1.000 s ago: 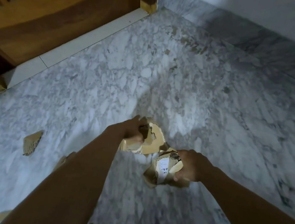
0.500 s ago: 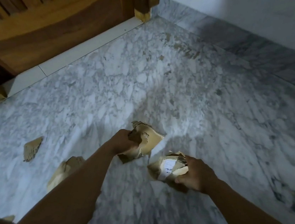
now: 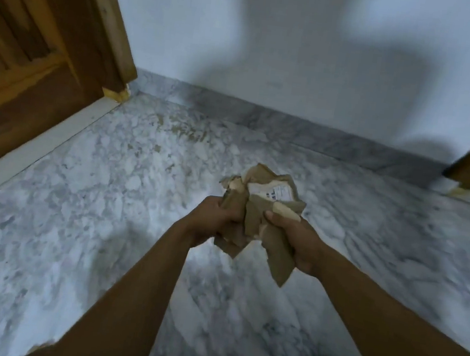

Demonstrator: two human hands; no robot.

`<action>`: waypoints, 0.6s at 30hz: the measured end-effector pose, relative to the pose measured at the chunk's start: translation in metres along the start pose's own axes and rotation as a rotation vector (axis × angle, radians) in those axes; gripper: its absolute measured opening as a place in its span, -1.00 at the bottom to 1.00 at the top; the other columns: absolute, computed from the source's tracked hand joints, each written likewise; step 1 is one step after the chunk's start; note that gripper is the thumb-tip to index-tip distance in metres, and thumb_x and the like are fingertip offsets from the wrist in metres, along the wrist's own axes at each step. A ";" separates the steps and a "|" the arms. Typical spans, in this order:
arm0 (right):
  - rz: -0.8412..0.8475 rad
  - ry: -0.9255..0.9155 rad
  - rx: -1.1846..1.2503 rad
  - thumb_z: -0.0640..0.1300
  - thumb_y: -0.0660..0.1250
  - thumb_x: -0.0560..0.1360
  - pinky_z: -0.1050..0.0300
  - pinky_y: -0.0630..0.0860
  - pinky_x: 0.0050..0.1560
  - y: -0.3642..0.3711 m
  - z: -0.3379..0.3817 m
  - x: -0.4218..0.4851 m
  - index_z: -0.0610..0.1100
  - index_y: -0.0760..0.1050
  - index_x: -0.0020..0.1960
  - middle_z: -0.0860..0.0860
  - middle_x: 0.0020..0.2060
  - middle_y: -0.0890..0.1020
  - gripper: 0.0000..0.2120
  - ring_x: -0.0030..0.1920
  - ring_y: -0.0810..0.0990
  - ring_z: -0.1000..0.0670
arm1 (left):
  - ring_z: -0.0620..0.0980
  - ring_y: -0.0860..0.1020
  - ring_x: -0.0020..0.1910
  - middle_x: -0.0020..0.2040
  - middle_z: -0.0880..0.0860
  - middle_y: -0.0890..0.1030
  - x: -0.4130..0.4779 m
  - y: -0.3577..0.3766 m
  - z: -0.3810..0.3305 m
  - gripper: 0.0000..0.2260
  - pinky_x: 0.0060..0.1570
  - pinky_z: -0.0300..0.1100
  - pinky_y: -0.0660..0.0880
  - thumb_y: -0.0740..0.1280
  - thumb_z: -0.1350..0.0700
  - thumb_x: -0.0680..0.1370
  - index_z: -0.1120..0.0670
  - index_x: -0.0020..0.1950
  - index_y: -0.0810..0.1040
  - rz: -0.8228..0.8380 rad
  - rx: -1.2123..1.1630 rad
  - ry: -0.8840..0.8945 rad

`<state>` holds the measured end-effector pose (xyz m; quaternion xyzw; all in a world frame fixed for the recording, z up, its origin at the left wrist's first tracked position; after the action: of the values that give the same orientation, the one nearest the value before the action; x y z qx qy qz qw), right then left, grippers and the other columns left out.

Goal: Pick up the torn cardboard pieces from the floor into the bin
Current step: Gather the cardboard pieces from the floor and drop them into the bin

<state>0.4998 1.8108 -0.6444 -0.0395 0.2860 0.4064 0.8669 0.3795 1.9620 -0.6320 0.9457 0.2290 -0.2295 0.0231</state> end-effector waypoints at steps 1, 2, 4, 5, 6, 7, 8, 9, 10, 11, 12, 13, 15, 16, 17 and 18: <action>-0.057 -0.028 0.040 -0.07 0.43 0.54 0.07 0.60 -0.30 -0.020 0.010 -0.012 -0.17 0.59 0.21 -0.15 -0.11 0.71 -0.71 -0.24 0.69 -0.07 | 0.04 0.69 -0.22 -0.16 0.12 0.71 0.004 0.022 -0.019 -0.77 -0.35 -0.20 0.56 0.47 0.13 0.47 0.24 0.05 0.63 0.054 0.013 0.026; -0.085 -0.038 0.070 -0.07 0.44 0.53 0.04 0.61 -0.25 -0.032 0.015 -0.020 -0.18 0.60 0.21 -0.17 -0.09 0.70 -0.69 -0.21 0.68 -0.10 | 0.05 0.69 -0.20 -0.14 0.12 0.71 0.008 0.036 -0.029 -0.77 -0.32 -0.18 0.56 0.45 0.09 0.49 0.21 0.05 0.64 0.076 0.016 0.034; -0.166 -0.046 0.122 -0.06 0.45 0.51 -0.04 0.58 -0.13 -0.063 0.021 -0.043 -0.17 0.60 0.21 -0.22 -0.03 0.68 -0.68 -0.10 0.63 -0.19 | 0.08 0.69 -0.17 -0.12 0.15 0.71 0.015 0.072 -0.048 -0.78 -0.25 -0.11 0.58 0.39 0.05 0.56 0.19 0.04 0.65 0.137 0.037 0.045; -0.212 -0.055 0.151 -0.06 0.46 0.50 -0.05 0.58 -0.11 -0.078 0.023 -0.056 -0.17 0.60 0.21 -0.24 -0.02 0.68 -0.68 -0.08 0.61 -0.21 | 0.10 0.68 -0.17 -0.12 0.16 0.71 0.017 0.091 -0.055 -0.78 -0.23 -0.10 0.58 0.36 0.04 0.58 0.19 0.03 0.66 0.168 0.049 0.043; -0.266 -0.073 0.187 -0.07 0.46 0.49 -0.05 0.58 -0.11 -0.096 0.024 -0.072 -0.18 0.61 0.20 -0.25 -0.02 0.67 -0.68 -0.09 0.60 -0.21 | 0.10 0.67 -0.19 -0.13 0.16 0.71 0.018 0.115 -0.065 -0.78 -0.24 -0.11 0.57 0.35 0.05 0.58 0.19 0.02 0.66 0.216 0.057 0.046; -0.327 -0.098 0.219 -0.07 0.46 0.49 -0.05 0.58 -0.12 -0.116 0.026 -0.091 -0.19 0.61 0.19 -0.26 -0.03 0.67 -0.68 -0.11 0.60 -0.21 | 0.10 0.66 -0.21 -0.15 0.15 0.70 0.016 0.142 -0.076 -0.79 -0.28 -0.13 0.55 0.36 0.07 0.56 0.19 0.03 0.66 0.273 0.068 0.053; -0.387 -0.122 0.248 -0.08 0.47 0.49 -0.06 0.58 -0.13 -0.134 0.027 -0.109 -0.21 0.62 0.18 -0.27 -0.04 0.67 -0.68 -0.14 0.61 -0.21 | 0.09 0.65 -0.22 -0.14 0.15 0.70 0.014 0.167 -0.086 -0.78 -0.31 -0.15 0.53 0.37 0.08 0.53 0.20 0.05 0.65 0.325 0.081 0.060; -0.448 -0.148 0.273 -0.09 0.47 0.49 -0.07 0.59 -0.14 -0.154 0.028 -0.130 -0.23 0.63 0.17 -0.29 -0.05 0.67 -0.68 -0.16 0.62 -0.21 | 0.10 0.65 -0.22 -0.12 0.17 0.70 0.011 0.195 -0.096 -0.76 -0.33 -0.16 0.53 0.36 0.10 0.50 0.22 0.07 0.65 0.375 0.099 0.065; -0.509 -0.176 0.300 -0.09 0.48 0.48 -0.09 0.59 -0.14 -0.172 0.028 -0.153 -0.23 0.63 0.17 -0.29 -0.07 0.68 -0.69 -0.17 0.62 -0.21 | 0.11 0.64 -0.20 -0.07 0.20 0.69 0.006 0.222 -0.107 -0.74 -0.33 -0.15 0.53 0.35 0.12 0.50 0.22 0.10 0.64 0.418 0.117 0.069; -0.568 -0.206 0.327 -0.10 0.48 0.48 -0.09 0.59 -0.14 -0.191 0.029 -0.176 -0.24 0.63 0.16 -0.28 -0.09 0.68 -0.69 -0.19 0.63 -0.21 | 0.13 0.64 -0.17 -0.02 0.23 0.68 0.002 0.249 -0.117 -0.74 -0.32 -0.13 0.54 0.33 0.12 0.52 0.23 0.12 0.63 0.453 0.129 0.074; -0.621 -0.234 0.351 -0.10 0.49 0.48 -0.08 0.59 -0.17 -0.208 0.031 -0.198 -0.24 0.63 0.16 -0.27 -0.12 0.68 -0.69 -0.23 0.63 -0.21 | 0.14 0.64 -0.14 0.01 0.24 0.68 -0.003 0.275 -0.126 -0.74 -0.29 -0.11 0.56 0.31 0.10 0.55 0.22 0.14 0.62 0.482 0.140 0.091; -0.667 -0.262 0.366 -0.10 0.49 0.48 -0.05 0.60 -0.21 -0.223 0.033 -0.218 -0.24 0.62 0.16 -0.26 -0.13 0.68 -0.68 -0.25 0.63 -0.20 | 0.15 0.65 -0.11 0.03 0.24 0.67 -0.008 0.299 -0.136 -0.71 -0.26 -0.08 0.57 0.30 0.04 0.57 0.21 0.15 0.62 0.501 0.150 0.121; -0.757 -0.303 0.396 -0.11 0.49 0.47 -0.01 0.58 -0.27 -0.255 0.038 -0.259 -0.22 0.62 0.15 -0.24 -0.14 0.69 -0.70 -0.27 0.65 -0.17 | 0.15 0.66 -0.03 0.04 0.19 0.69 -0.021 0.348 -0.158 -0.60 -0.18 -0.01 0.62 0.32 -0.15 0.55 0.15 0.15 0.63 0.544 0.200 0.203; -0.797 -0.326 0.407 -0.10 0.50 0.47 0.01 0.57 -0.26 -0.272 0.041 -0.282 -0.20 0.63 0.14 -0.22 -0.12 0.70 -0.71 -0.25 0.66 -0.16 | 0.15 0.66 0.00 0.04 0.17 0.69 -0.031 0.374 -0.171 -0.56 -0.12 0.03 0.63 0.35 -0.22 0.49 0.12 0.12 0.64 0.566 0.239 0.256; -0.828 -0.349 0.402 -0.09 0.50 0.47 0.03 0.57 -0.22 -0.285 0.047 -0.301 -0.17 0.64 0.13 -0.19 -0.10 0.71 -0.72 -0.21 0.67 -0.15 | 0.16 0.66 0.02 0.02 0.15 0.69 -0.039 0.396 -0.183 -0.54 -0.06 0.07 0.63 0.38 -0.25 0.43 0.10 0.09 0.65 0.578 0.270 0.310; -0.863 -0.374 0.396 -0.09 0.51 0.46 0.03 0.57 -0.18 -0.299 0.051 -0.320 -0.16 0.65 0.13 -0.16 -0.07 0.73 -0.72 -0.15 0.69 -0.14 | 0.15 0.66 0.02 0.00 0.11 0.70 -0.046 0.420 -0.193 -0.55 -0.03 0.08 0.63 0.42 -0.25 0.39 0.07 0.06 0.66 0.598 0.286 0.363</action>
<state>0.5793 1.4084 -0.4819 0.0843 0.1550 -0.0505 0.9830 0.6112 1.5961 -0.4652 0.9898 -0.0911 -0.0710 -0.0839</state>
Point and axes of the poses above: each hand's wrist, its own x-axis towards the middle knuckle, its own y-axis out of the palm, z = x × y, the point moved 5 cm from there along x, towards the middle knuckle
